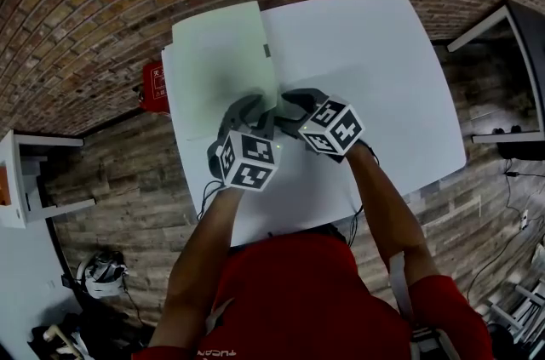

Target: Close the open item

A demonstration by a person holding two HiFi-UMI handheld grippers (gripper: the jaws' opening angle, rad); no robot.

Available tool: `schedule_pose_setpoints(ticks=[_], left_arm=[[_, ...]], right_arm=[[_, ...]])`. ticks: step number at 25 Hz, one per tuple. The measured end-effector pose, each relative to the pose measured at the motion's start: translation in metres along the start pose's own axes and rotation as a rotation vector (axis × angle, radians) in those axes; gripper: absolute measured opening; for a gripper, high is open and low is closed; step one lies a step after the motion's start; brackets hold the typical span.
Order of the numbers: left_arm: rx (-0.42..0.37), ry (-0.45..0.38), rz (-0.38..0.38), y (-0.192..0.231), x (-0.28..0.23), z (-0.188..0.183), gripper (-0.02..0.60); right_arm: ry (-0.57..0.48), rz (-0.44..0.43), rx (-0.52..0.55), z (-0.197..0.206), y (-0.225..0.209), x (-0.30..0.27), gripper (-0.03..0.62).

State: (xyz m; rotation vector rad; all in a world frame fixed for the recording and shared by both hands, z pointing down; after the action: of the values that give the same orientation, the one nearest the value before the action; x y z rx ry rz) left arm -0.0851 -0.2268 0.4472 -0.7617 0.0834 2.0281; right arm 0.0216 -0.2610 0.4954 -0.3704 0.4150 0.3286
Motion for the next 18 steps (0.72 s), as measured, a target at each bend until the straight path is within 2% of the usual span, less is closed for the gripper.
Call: schedule_pose_setpoints(ticks=[12,16,18], left_arm=[[0.009,0.070,0.043,-0.001,-0.010,0.003,0.101],[-0.005,0.069,0.038,-0.003,-0.011,0.003,0.101],[-0.004,0.067,0.038,-0.002,-0.010,0.003,0.101]], right_arm=[[0.035,-0.020,0.053,0.001,-0.002,0.000,0.239],[0.044,-0.066,0.023,0.000,-0.006,0.010,0.239],[0.036,-0.061,0.011,-0.002,-0.011,0.019,0.239]])
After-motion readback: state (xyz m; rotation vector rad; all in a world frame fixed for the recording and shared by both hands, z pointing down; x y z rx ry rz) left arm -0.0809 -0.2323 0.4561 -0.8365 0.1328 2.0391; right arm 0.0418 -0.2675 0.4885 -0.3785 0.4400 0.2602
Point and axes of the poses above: the fingertips, and each gripper's own axes: x backward along the fingers, y to its left, z out of its underside, the point moved 9 cm from there along x, backward along the fingers, and after that the axes turned 7 degrees about -y, right-handed, at the moved point
